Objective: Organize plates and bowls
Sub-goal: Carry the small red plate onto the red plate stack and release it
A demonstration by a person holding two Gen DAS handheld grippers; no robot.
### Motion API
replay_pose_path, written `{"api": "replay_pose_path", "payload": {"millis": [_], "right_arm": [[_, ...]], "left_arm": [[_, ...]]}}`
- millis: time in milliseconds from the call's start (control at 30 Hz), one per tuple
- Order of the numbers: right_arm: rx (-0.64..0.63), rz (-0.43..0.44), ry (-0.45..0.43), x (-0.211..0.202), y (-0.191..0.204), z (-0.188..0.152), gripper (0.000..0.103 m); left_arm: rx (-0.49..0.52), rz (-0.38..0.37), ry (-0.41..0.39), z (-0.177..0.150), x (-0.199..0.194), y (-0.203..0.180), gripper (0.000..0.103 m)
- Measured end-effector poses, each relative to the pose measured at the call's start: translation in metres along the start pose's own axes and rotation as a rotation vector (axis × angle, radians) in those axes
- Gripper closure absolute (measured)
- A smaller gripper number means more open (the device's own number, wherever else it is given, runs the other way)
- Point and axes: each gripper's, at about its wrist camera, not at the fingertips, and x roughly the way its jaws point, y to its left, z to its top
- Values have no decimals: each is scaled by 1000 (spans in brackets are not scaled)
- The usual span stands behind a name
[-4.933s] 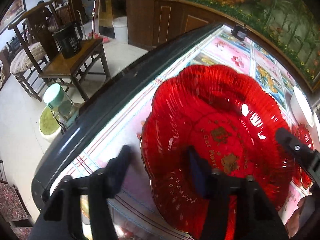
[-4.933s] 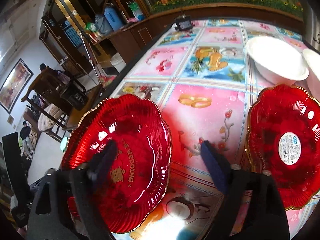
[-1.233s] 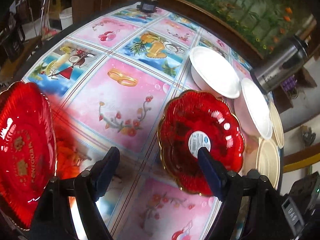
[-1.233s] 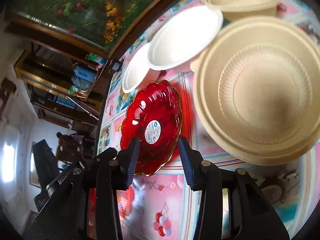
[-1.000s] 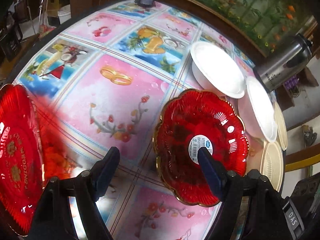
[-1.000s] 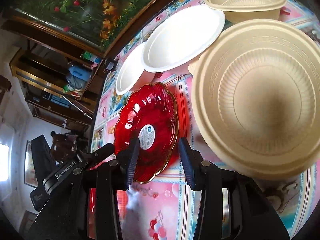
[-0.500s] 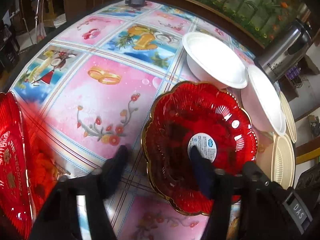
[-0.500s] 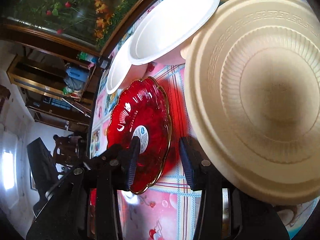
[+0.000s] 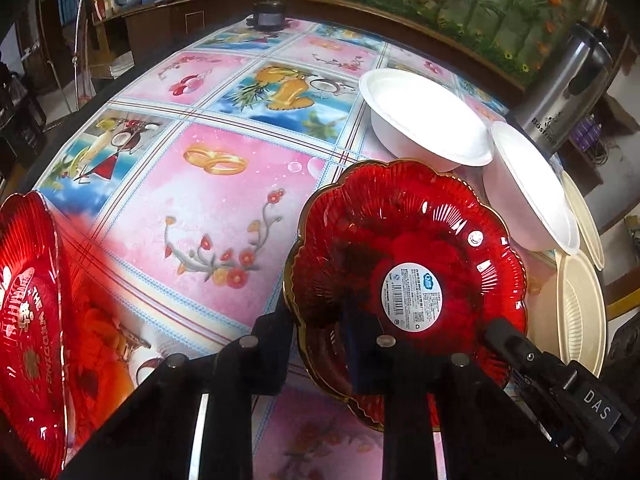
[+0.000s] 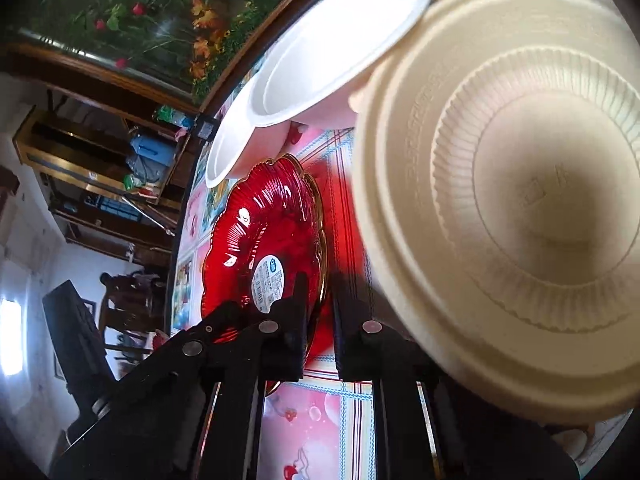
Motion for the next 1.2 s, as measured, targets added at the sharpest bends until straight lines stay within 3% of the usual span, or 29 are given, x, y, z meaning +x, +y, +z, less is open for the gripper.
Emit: {"api": "replay_pose_path", "payload": {"millis": [467, 733, 967, 1200], "right_arm": [[-117, -1, -53, -28, 38, -33, 93], [-252, 49, -66, -43, 103, -64, 93], [-349, 109, 8, -20, 158, -103, 93], [-442, 107, 127, 34, 203, -145, 93]], "left_arm": [[19, -24, -84, -22, -56, 23, 81], [-15, -14, -215, -32, -123, 78, 81], [-101, 26, -239, -50, -151, 147, 81], [-185, 99, -219, -60, -150, 201, 81]]}}
